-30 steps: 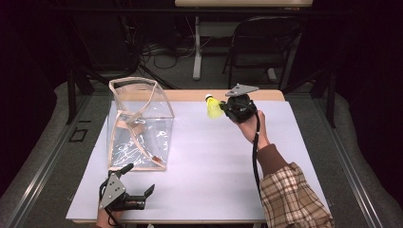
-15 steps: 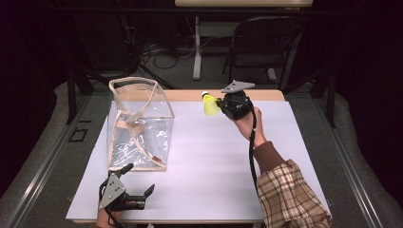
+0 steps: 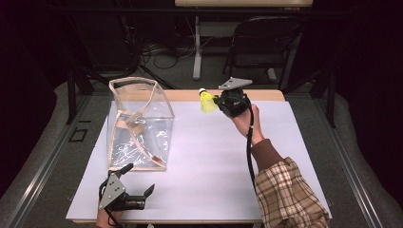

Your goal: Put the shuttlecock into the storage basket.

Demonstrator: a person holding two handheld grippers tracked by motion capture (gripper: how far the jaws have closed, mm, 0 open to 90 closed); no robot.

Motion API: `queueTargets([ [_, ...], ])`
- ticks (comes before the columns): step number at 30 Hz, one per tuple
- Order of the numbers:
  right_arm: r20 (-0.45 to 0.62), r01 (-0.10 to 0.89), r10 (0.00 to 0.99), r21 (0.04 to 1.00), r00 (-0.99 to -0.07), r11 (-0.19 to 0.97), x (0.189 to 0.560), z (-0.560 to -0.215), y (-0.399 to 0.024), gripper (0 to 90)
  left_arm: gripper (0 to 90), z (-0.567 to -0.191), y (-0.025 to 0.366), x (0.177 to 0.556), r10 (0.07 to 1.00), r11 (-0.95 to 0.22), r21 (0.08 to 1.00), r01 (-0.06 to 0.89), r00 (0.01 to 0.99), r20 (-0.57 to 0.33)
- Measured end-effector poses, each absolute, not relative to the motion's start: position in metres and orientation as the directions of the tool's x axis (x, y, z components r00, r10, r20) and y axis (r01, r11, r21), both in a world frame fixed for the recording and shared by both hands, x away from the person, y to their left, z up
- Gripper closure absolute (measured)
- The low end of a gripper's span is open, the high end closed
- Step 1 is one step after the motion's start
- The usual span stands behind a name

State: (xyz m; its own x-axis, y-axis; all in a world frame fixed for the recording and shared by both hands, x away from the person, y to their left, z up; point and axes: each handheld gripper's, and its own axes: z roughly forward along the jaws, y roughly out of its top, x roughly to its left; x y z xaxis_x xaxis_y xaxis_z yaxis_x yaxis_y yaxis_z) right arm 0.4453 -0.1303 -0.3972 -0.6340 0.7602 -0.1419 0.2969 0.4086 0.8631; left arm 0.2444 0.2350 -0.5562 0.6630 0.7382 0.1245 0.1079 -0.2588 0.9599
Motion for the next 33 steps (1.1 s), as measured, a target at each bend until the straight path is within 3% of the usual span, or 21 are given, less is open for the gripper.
queueTargets([
  [33,-0.135,0.285,0.752,0.871,-0.645,0.401,0.454,-0.385,-0.115,89.4,0.0,-0.556,0.235,0.244,0.740,-0.254,0.961,0.109,0.662,0.120],
])
